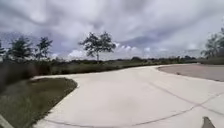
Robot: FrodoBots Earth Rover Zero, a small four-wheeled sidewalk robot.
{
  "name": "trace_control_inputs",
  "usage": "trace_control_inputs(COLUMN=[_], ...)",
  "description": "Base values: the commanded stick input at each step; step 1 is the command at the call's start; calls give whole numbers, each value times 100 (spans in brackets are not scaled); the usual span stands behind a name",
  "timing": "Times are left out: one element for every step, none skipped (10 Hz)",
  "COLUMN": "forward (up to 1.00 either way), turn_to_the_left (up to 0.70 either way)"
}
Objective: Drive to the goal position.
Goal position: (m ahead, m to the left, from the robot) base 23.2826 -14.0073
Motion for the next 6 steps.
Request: trace_control_inputs(forward=[85,85,85,85,85,85], turn_to_the_left=[0,0,0,0,0,0])
